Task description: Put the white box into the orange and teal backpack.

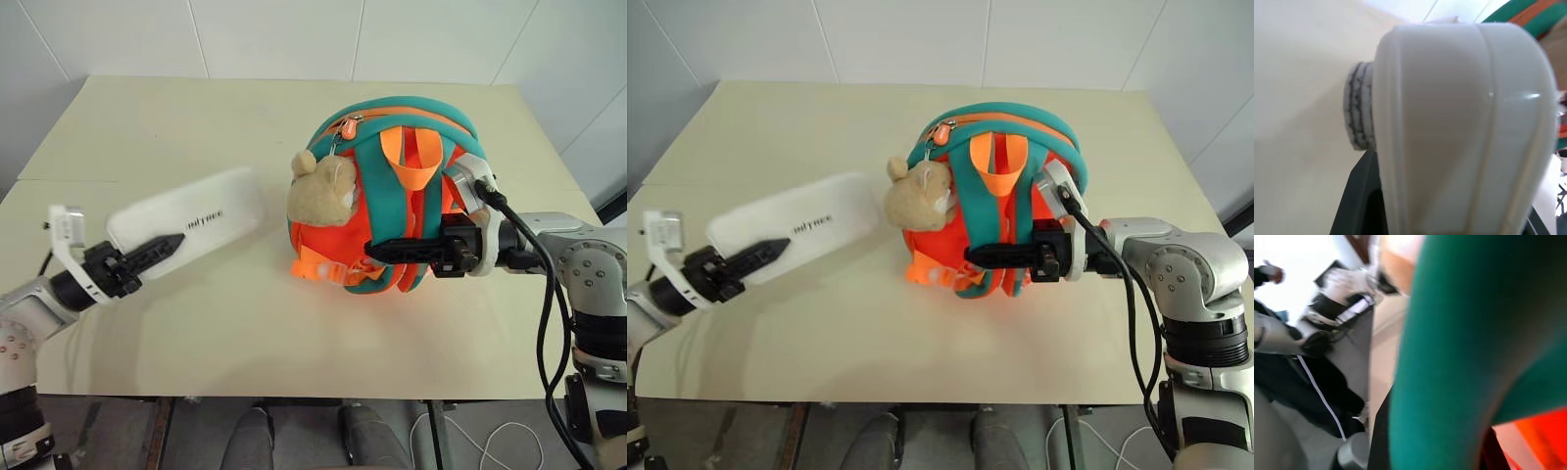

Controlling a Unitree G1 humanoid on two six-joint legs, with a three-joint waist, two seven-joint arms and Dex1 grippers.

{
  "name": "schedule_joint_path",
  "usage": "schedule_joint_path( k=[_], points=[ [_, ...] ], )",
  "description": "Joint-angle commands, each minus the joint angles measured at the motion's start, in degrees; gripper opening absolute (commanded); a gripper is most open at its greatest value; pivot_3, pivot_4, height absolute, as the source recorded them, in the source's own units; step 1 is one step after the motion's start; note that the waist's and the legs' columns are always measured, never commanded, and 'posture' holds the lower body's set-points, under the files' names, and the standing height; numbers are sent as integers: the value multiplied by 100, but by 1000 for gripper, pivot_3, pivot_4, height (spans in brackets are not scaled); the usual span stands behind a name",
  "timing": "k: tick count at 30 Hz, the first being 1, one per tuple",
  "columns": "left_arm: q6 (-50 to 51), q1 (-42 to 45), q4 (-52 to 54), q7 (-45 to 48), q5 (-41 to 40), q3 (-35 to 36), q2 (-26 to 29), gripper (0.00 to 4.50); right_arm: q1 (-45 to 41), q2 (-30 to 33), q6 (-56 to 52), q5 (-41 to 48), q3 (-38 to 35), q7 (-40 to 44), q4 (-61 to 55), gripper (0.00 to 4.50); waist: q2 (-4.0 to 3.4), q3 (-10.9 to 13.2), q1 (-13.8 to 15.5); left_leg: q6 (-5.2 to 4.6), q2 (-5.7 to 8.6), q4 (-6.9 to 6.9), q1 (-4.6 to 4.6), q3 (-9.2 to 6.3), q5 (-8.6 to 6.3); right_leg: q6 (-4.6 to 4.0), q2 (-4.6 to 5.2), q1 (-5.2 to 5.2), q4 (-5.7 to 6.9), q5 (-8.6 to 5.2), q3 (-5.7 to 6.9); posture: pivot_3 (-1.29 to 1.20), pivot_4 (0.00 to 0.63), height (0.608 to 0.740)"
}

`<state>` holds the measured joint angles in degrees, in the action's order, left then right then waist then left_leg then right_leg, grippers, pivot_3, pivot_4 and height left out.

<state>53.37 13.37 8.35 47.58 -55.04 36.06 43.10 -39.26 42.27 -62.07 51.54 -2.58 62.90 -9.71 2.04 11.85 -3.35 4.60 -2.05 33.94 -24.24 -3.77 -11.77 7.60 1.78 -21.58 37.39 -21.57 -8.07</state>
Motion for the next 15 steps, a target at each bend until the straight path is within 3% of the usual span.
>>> schedule_joint_path(
  k=[1,9,15],
  points=[
    [153,359,602,-222,-935,521,229,1324,-23,69,295,-196,107,221,143,4,0,1,6,0,0,0,0,0,0,0,0,0,0,0,0,0,150,740],
    [-15,1350,697,-263,-1100,-276,438,1324,-71,-75,368,-310,298,329,219,4,0,2,8,0,1,7,0,1,0,2,-7,2,3,0,0,0,150,740],
    [-423,1696,204,271,-438,-1172,439,1324,-95,-156,372,-280,306,276,179,4,0,2,-5,0,0,9,0,1,0,3,-10,4,3,0,-1,0,150,740]
  ],
)
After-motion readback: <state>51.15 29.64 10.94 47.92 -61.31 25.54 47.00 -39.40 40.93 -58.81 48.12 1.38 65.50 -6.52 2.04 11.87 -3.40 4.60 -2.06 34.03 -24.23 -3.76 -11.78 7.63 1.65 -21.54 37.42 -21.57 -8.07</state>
